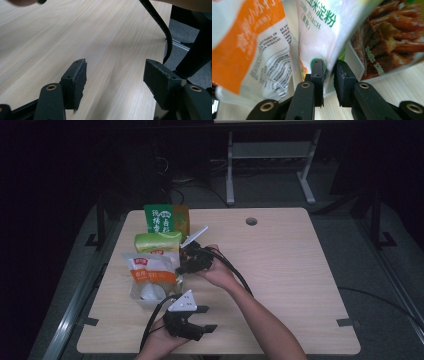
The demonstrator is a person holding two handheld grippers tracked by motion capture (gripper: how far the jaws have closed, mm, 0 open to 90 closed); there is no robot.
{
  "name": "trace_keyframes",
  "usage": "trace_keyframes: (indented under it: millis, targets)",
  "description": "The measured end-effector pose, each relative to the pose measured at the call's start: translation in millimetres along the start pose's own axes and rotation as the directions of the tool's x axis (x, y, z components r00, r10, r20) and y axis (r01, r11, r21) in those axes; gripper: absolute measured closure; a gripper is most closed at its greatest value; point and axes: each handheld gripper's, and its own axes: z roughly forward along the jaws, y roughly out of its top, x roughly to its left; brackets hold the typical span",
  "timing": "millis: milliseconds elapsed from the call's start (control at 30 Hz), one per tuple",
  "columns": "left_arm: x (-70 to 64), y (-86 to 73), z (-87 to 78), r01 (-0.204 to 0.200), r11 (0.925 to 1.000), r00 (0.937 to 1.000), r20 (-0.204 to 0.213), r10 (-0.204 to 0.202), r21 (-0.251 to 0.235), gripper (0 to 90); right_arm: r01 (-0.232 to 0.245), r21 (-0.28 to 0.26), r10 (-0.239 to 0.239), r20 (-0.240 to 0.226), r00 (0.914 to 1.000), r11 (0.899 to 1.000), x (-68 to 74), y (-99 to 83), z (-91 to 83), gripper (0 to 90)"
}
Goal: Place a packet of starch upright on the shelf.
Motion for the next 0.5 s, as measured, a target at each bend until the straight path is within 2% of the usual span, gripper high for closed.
trace_keyframes:
  millis: [200, 433, 500]
  targets:
    - [1.1, 0.5, 0.6, -0.001, 1.0000, 1.0000, -0.010, 0.001, 0.002, 32.9, -0.051, -0.052, 0.050, -0.028, 0.9984, 0.997, -3.0, -1.6, -20.0, 70.5]
    - [2.3, 0.7, -0.4, 0.014, 0.9999, 0.9998, -0.016, -0.014, -0.009, 31.2, -0.077, -0.077, 0.074, -0.040, 0.9964, 0.994, -5.0, -7.2, -35.0, 64.0]
    - [2.5, 1.3, 0.2, 0.009, 1.0000, 0.9998, -0.018, -0.009, -0.004, 30.9, -0.073, -0.075, 0.071, -0.031, 0.9970, 0.995, -6.3, -9.6, -38.5, 62.3]
